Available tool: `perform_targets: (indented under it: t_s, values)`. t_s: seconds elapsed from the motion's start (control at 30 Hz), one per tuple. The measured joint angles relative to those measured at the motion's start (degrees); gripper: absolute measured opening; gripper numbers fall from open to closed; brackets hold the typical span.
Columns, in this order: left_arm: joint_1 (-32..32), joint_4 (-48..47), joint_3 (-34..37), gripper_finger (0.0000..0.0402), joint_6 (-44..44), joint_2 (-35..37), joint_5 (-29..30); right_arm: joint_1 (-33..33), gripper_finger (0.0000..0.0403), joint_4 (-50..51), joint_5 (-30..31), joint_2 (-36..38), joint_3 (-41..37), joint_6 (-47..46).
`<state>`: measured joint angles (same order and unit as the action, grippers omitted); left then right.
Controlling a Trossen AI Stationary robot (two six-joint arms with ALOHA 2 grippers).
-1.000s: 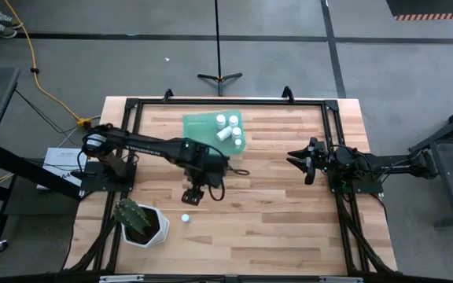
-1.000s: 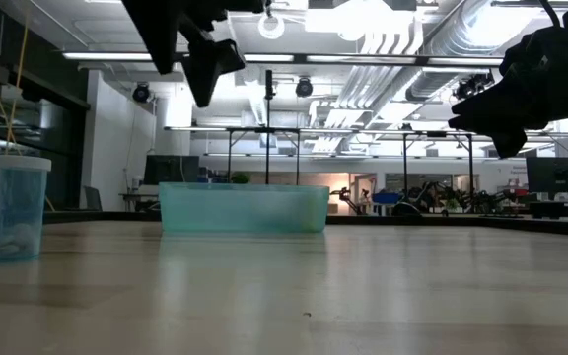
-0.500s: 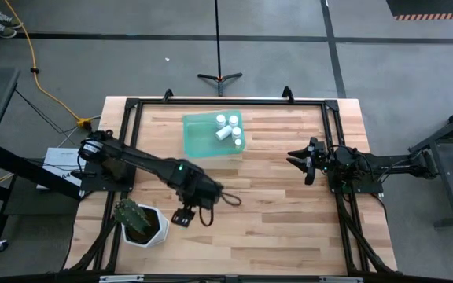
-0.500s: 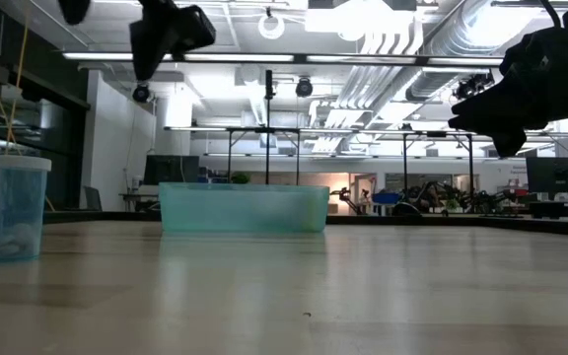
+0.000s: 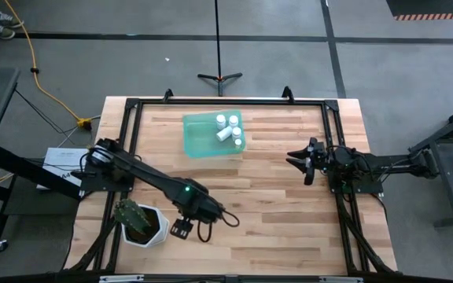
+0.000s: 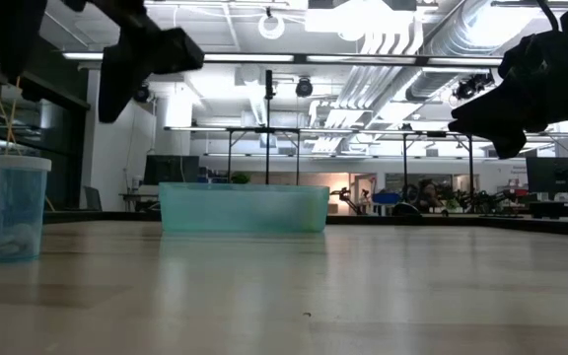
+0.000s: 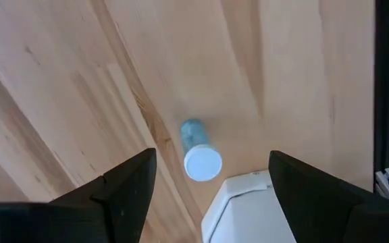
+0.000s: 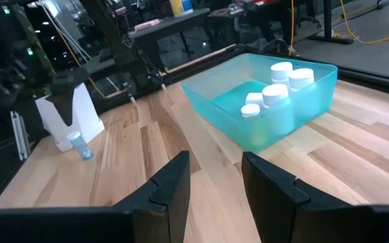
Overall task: Pick and place pill bottles into a basket
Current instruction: Put the blue pill bottle into the green bin
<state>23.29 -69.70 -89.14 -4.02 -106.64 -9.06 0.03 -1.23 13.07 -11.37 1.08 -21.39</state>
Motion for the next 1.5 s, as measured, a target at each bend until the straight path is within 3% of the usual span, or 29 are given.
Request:
perform_targets:
  t_s: [0.17, 0.43, 0.63, 0.87, 1.5]
  values:
    - [0.00, -1.16, 0.33, 0.0319, -0.77, -2.15, 0.13, 0.02, 0.0126, -0.02, 0.03, -0.31, 0.00, 0.73]
    - [0.07, 3.08, 7.95, 0.0319, -2.28, -2.15, -4.04, 0.00, 0.0126, -0.02, 0.03, -0.64, 0.00, 0.87]
    - [0.02, 5.94, 11.81, 0.0319, -2.59, -2.15, -2.05, 0.02, 0.0126, -0.02, 0.03, -1.05, 0.00, 0.87]
    - [0.00, 11.19, 12.99, 0.0319, -2.31, -2.15, -0.57, 0.02, 0.0126, -0.02, 0.03, -1.05, 0.00, 0.63]
    - [0.00, 13.30, 15.78, 0.0319, -3.93, -2.15, -0.85, 0.01, 0.0126, -0.02, 0.03, -1.05, 0.00, 0.22]
